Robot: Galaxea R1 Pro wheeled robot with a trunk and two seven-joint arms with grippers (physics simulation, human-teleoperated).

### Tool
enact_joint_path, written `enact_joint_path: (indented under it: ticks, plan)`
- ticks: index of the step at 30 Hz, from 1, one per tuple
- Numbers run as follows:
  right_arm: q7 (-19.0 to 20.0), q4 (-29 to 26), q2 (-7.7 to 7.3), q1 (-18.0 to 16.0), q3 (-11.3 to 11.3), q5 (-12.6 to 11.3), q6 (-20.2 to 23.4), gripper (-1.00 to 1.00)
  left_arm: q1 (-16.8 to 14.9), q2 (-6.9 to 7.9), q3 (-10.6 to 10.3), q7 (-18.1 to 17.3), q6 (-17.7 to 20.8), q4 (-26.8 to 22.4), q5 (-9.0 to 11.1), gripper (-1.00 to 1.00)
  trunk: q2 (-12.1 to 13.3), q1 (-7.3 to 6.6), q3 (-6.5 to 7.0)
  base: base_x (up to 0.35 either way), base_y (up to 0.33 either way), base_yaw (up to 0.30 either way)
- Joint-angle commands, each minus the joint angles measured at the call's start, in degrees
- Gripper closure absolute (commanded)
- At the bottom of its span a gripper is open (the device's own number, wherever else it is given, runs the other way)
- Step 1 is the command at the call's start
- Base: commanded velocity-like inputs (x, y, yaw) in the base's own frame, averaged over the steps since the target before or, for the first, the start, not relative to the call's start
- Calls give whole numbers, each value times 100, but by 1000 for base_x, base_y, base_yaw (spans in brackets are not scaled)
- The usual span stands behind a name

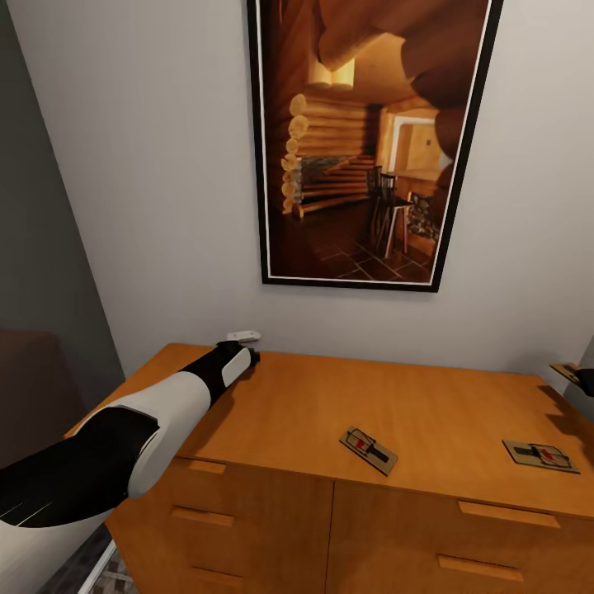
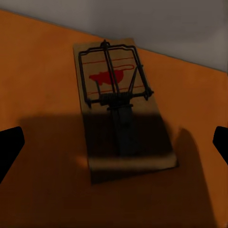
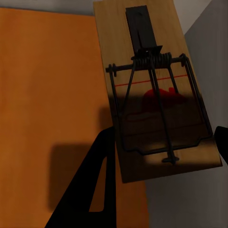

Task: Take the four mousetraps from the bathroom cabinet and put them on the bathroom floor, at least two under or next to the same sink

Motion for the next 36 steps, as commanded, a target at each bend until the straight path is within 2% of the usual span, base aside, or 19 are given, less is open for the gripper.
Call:
enact_joint_path:
  ticks: [1, 5, 10, 36]
  plan:
    - [-25, 0, -8, -10, 22, -53, 25, 100, -3, 0, -46, 31, 71, -9, 46, -100, -4, 0, -7, 0, 0, 0]
    - [-24, -1, -8, -9, 22, -53, 25, 100, -4, 0, -48, 17, 379, -12, 36, -100, -4, 0, -7, 0, 0, 0]
    - [-22, -2, -8, -10, 22, -53, 25, 100, -3, 0, -49, 37, 565, -16, 23, -100, -4, 0, -7, 0, 0, 0]
    - [-25, -1, -8, -6, 22, -45, 25, 100, -3, 0, -57, 26, 602, -25, 13, -100, -4, 0, -7, 0, 0, 0]
